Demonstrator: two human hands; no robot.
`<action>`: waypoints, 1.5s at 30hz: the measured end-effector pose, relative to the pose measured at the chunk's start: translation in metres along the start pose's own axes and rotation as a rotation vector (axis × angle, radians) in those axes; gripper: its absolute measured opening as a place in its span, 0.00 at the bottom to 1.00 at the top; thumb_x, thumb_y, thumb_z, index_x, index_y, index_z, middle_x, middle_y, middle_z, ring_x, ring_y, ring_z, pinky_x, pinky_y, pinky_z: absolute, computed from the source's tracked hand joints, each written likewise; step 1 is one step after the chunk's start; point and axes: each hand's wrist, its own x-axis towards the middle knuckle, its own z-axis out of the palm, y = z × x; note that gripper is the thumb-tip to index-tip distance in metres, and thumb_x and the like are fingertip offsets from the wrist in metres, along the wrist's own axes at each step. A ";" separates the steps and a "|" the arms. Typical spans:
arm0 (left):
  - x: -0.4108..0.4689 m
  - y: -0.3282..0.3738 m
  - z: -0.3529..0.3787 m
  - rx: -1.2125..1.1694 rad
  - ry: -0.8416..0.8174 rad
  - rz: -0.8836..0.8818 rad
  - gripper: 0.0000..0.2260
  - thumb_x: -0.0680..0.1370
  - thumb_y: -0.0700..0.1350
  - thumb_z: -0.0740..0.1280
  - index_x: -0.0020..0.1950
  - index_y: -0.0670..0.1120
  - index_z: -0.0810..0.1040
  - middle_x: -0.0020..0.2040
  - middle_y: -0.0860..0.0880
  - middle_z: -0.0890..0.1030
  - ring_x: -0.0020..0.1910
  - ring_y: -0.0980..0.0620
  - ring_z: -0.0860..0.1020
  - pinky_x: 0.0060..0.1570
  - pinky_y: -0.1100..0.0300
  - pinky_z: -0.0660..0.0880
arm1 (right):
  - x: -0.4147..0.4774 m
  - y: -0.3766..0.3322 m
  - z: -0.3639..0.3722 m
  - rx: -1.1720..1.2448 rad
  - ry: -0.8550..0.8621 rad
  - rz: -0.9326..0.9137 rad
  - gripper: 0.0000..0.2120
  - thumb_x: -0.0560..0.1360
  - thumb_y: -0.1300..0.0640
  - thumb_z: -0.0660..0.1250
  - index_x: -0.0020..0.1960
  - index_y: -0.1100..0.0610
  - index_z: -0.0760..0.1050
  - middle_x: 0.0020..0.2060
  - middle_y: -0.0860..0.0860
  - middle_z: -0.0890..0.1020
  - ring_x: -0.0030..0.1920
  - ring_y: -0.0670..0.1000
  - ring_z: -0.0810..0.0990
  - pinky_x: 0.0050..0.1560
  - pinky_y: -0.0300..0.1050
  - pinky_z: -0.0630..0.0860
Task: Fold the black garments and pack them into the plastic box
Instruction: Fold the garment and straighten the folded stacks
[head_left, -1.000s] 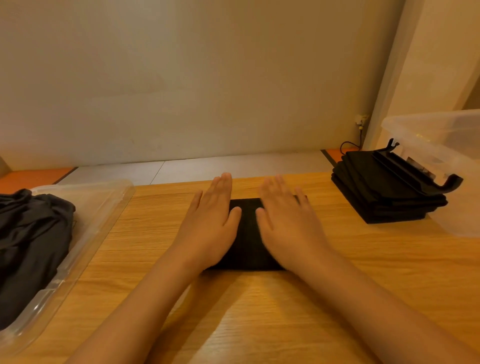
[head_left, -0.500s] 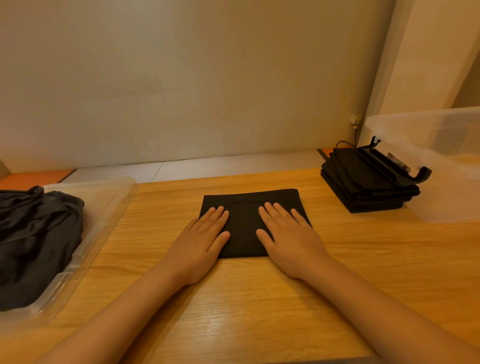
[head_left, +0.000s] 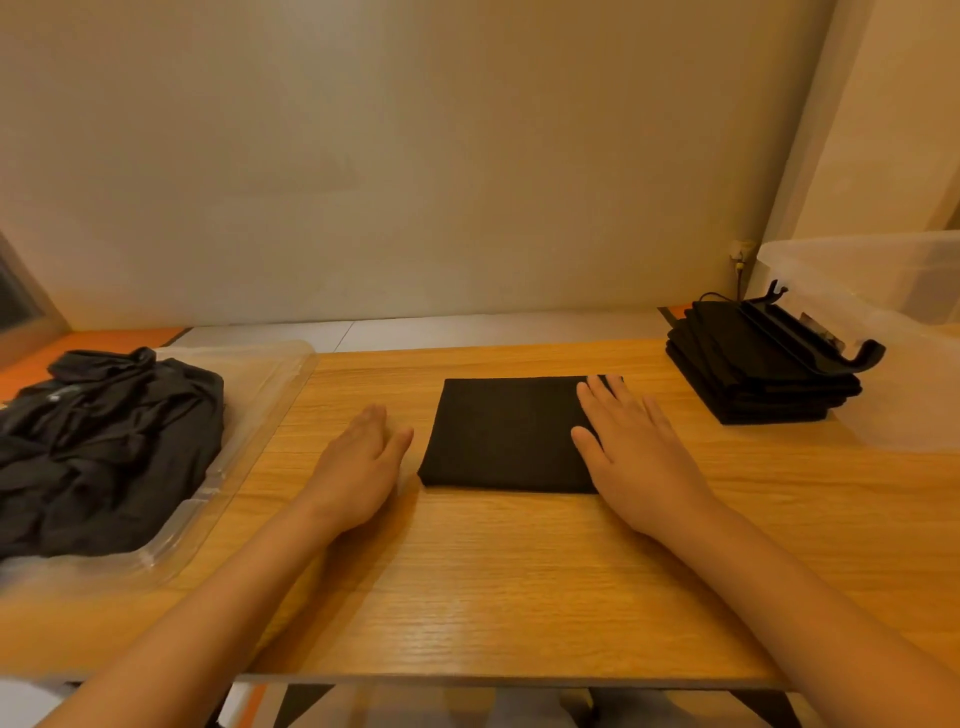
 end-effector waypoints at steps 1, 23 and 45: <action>-0.003 0.002 0.000 -0.003 0.011 0.035 0.27 0.83 0.55 0.51 0.79 0.46 0.49 0.79 0.49 0.51 0.77 0.53 0.49 0.75 0.56 0.47 | 0.001 -0.006 -0.002 0.001 0.011 -0.043 0.26 0.83 0.46 0.45 0.78 0.52 0.44 0.78 0.47 0.46 0.76 0.45 0.39 0.75 0.47 0.38; -0.012 -0.001 -0.005 0.501 0.150 0.839 0.16 0.77 0.47 0.58 0.57 0.49 0.83 0.56 0.51 0.83 0.52 0.52 0.83 0.46 0.58 0.79 | -0.009 0.007 0.010 0.006 -0.252 -0.070 0.27 0.82 0.42 0.45 0.78 0.47 0.42 0.78 0.44 0.44 0.76 0.44 0.40 0.75 0.46 0.41; -0.040 0.045 0.036 0.398 -0.069 0.269 0.37 0.73 0.69 0.33 0.79 0.54 0.47 0.79 0.57 0.49 0.76 0.61 0.41 0.74 0.54 0.33 | -0.025 -0.020 0.010 -0.093 -0.238 0.000 0.26 0.81 0.40 0.42 0.78 0.43 0.45 0.78 0.45 0.47 0.77 0.48 0.43 0.75 0.50 0.45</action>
